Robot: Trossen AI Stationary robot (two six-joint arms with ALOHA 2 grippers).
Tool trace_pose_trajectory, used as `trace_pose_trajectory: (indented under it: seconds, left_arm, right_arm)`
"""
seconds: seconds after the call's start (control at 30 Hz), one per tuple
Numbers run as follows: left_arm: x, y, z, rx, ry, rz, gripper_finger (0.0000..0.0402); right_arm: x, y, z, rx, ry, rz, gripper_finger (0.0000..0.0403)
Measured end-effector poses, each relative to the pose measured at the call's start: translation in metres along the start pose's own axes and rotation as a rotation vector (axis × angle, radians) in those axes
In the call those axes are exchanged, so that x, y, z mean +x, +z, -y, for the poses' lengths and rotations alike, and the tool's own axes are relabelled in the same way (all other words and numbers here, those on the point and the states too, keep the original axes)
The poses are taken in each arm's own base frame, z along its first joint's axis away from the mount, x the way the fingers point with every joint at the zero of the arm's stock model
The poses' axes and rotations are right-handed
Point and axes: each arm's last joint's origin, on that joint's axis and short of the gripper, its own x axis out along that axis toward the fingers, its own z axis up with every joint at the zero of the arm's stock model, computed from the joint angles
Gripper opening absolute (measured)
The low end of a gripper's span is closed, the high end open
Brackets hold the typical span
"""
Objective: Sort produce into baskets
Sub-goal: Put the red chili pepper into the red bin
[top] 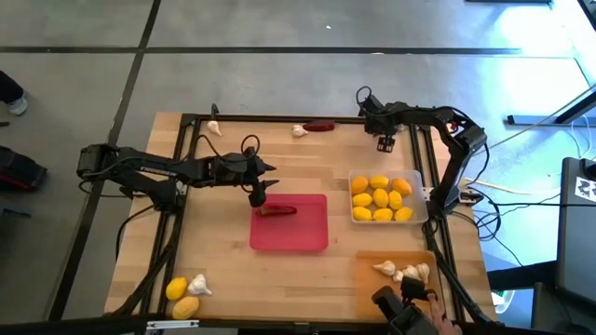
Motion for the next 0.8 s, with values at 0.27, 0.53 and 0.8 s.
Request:
trace_pose_trajectory:
  seconds: [0.27, 0.53, 0.8]
  left_arm:
    - [0.0000, 0.0000, 0.0000, 0.000, 0.000, 0.000, 0.0200]
    - [0.0000, 0.0000, 0.0000, 0.000, 0.000, 0.000, 0.0200]
    - [0.0000, 0.0000, 0.0000, -0.001, 0.000, 0.000, 0.0200]
  right_arm:
    - [0.0036, 0.0021, -0.0025, -0.003, 0.019, 0.003, 0.0261]
    - [0.0040, 0.0030, -0.0026, 0.002, 0.029, 0.017, 0.0141]
    - [0.0038, 0.0030, -0.0025, 0.003, 0.022, 0.012, 0.0104]
